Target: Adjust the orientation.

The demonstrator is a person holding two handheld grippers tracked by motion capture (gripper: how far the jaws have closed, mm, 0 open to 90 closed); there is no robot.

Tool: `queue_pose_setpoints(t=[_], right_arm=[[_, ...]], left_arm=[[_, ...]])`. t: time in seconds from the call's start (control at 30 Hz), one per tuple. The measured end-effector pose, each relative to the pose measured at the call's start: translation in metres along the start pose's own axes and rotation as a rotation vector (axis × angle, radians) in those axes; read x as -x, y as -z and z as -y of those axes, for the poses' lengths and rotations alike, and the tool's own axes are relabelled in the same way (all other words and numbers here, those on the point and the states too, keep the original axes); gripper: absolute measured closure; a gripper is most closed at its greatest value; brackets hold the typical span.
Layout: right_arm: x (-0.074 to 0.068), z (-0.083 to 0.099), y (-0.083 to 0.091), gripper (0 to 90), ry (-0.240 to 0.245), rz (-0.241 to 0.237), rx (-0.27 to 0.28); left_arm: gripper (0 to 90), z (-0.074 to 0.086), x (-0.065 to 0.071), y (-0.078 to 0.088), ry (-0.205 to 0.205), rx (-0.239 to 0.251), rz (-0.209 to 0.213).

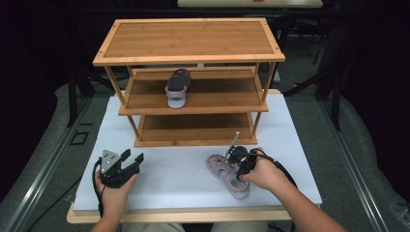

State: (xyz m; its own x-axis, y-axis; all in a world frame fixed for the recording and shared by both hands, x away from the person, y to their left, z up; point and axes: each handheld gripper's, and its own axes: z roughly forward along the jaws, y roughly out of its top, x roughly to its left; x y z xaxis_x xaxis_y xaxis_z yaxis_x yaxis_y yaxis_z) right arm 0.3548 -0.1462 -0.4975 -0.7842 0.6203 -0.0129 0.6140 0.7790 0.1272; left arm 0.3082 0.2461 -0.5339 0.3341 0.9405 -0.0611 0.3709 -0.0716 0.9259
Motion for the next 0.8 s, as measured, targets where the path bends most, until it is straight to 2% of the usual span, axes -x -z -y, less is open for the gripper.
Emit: queue_pose_setpoints(t=[0.13,0.17,0.2,0.3,0.53,0.57,0.8], right_arm=[[0.004,0.0,-0.002,76.6,-0.01,-0.017,0.001],[0.005,0.0,-0.001,77.2,-0.011,-0.026,-0.018],[0.005,0.0,-0.002,77.5,-0.026,-0.036,-0.001],[0.008,0.001,-0.003,79.0,-0.037,-0.046,-0.002],[0.011,0.001,-0.004,82.5,-0.037,-0.063,-0.004],[0.011,0.001,-0.004,82.6,-0.022,-0.056,-0.001],[0.01,0.002,-0.003,83.0,-0.021,-0.045,0.0]], left_arm=[[45.2,0.001,0.001,-0.001,0.001,-0.001,0.001],[45.2,0.001,0.001,-0.001,0.003,-0.005,0.002],[45.2,0.001,0.001,-0.001,-0.002,-0.007,0.001],[45.2,0.001,0.002,-0.002,-0.002,-0.007,0.001],[45.2,0.001,0.002,-0.002,0.0,-0.009,0.002],[45.2,0.001,0.002,-0.002,0.0,-0.009,0.002],[45.2,0.001,0.001,-0.002,0.0,-0.007,0.002]])
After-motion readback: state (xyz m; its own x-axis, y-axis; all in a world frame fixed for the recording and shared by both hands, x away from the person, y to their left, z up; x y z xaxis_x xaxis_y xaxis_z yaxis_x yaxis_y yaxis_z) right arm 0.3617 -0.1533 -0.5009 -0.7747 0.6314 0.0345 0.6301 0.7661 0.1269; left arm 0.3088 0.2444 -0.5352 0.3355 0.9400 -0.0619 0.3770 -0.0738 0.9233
